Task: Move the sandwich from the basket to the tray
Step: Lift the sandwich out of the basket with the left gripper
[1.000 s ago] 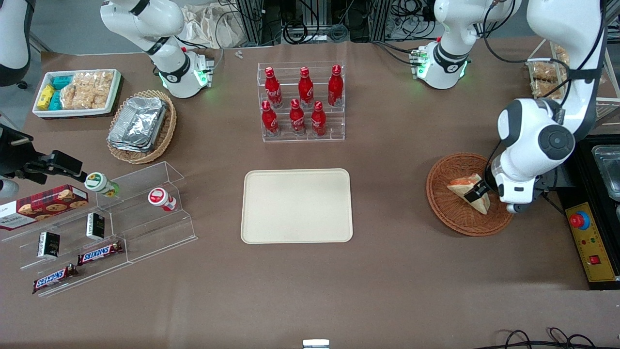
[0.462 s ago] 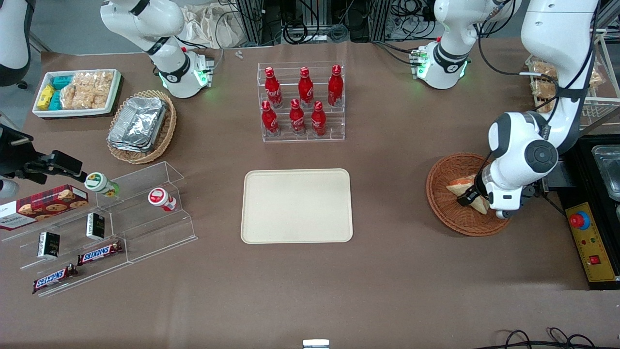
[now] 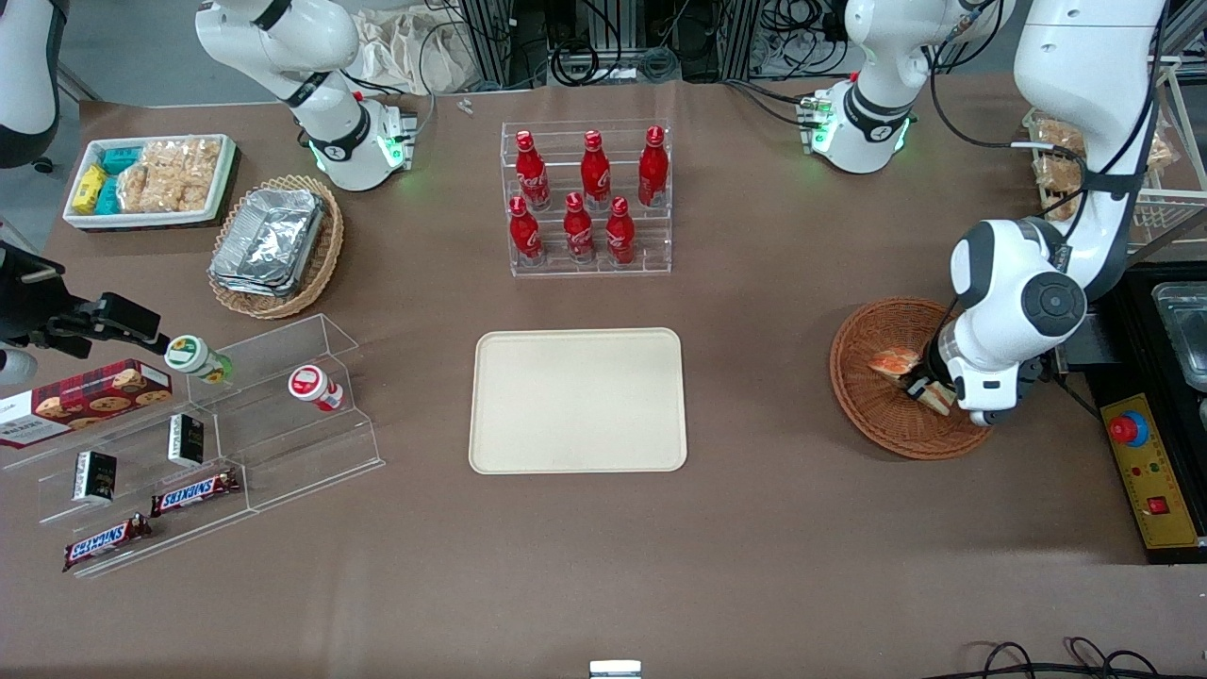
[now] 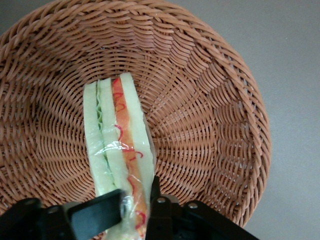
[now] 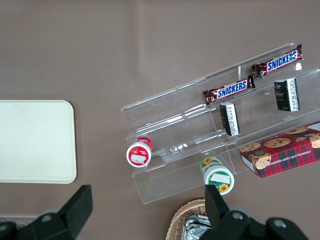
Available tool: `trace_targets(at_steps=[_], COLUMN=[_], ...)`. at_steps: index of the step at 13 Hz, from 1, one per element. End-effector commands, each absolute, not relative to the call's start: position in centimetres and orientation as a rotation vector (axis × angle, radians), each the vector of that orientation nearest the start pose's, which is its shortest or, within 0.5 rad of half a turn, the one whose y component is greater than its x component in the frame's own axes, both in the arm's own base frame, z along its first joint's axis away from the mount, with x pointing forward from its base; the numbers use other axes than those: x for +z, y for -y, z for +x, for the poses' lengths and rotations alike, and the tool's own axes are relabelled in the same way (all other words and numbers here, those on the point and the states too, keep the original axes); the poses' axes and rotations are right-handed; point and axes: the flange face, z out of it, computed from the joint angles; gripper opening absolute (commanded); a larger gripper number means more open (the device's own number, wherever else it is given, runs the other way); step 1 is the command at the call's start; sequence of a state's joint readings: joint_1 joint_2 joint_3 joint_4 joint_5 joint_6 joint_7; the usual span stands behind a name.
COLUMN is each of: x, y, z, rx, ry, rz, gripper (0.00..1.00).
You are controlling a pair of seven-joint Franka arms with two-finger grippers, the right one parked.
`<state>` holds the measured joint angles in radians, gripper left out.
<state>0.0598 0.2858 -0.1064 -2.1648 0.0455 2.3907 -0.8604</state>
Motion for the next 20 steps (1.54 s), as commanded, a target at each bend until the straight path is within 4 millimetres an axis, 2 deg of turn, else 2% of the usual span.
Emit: trace_targets(at_steps=[1, 5, 7, 8, 9, 11, 13, 14, 16, 18, 20], x=[28.0, 33.5, 38.1, 40.5, 43.1, 47.7, 51.2, 52.5, 53.4, 54.3, 53.8], y=[2.6, 2.6, 3.1, 4.4, 6.9, 9.5, 13.5, 16.4, 21.5, 25.9, 29.7], z=[55.7, 57.1, 57.9, 58.4, 58.7, 58.8, 58.6, 58.2, 57.3, 57.5, 57.3], rx=[0.039, 0.144, 0.154, 0.179, 0.208, 0.257, 0.221, 0.191, 0.203, 0.241, 0.243], ry=[1.233, 1.216, 1.182, 1.117, 1.025, 0.975, 0.917, 0.881, 0.762, 0.669, 0.603], rz=[-2.863, -2.815, -2.821, -2.838, -2.867, -2.878, -2.933, -2.967, -3.064, -3.169, -3.271], gripper=[0.0, 0.0, 0.0, 0.0, 0.0, 0.0, 0.0, 0.0, 0.0, 0.0, 0.0])
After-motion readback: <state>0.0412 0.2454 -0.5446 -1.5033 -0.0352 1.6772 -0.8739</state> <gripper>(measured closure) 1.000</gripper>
